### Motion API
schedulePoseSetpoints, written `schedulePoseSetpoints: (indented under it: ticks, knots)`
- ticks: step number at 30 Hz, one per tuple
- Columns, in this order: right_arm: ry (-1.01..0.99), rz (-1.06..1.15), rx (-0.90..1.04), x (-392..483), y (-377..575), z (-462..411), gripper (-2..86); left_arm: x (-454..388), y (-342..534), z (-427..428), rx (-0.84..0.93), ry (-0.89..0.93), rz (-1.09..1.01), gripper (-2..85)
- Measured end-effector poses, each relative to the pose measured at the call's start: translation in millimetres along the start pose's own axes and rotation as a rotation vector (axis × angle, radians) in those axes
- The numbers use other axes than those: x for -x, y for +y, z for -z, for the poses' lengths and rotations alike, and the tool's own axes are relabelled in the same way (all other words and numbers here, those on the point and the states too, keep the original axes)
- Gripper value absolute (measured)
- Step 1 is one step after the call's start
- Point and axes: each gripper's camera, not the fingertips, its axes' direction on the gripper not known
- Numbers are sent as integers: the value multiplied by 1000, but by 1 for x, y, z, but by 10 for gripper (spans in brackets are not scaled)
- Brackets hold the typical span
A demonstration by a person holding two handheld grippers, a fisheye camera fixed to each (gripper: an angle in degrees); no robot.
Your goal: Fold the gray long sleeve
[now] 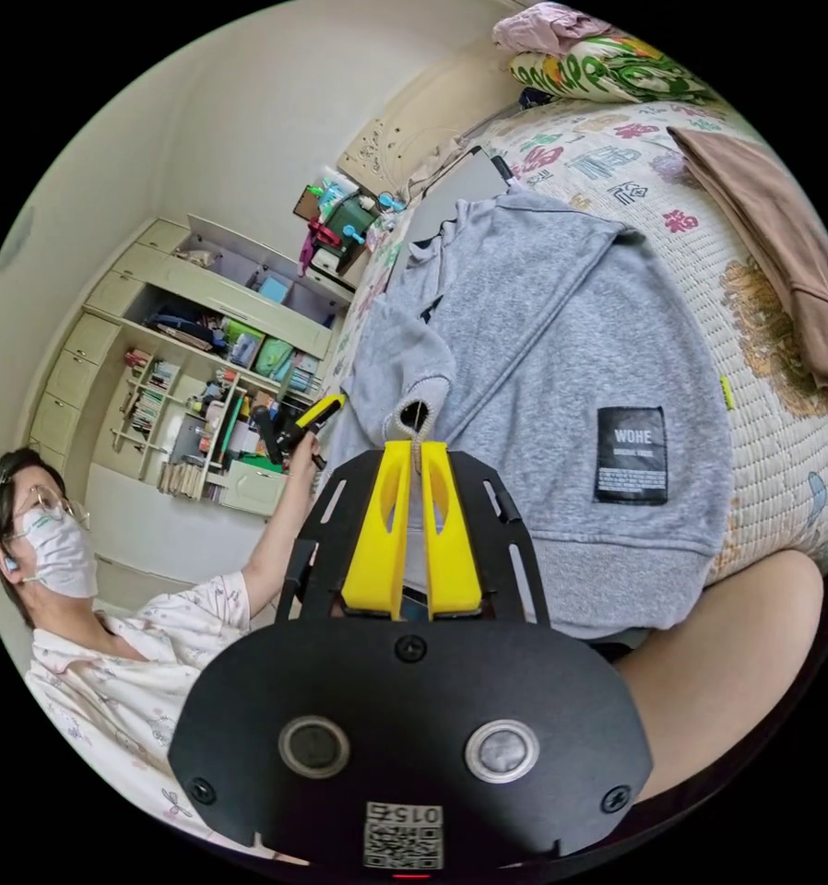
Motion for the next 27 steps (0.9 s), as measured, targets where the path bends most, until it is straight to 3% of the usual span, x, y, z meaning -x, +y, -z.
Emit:
schedulePoseSetpoints:
  ticks: [5,14,21,27]
  knots:
    - [-11,-45,-2,-15,5,-11,6,2,-8,-10,42,17,-20,62]
    - [29,-77,1,-43,29,-39,6,-17,-8,10,-20,-139,-139,30]
    - [75,-91,-1,-70,58,-69,6,3,-2,36,-68,-82,-55,63]
    - [66,-107,-11,-100,88,-92,7,-16,-9,21,26,-96,-172,61]
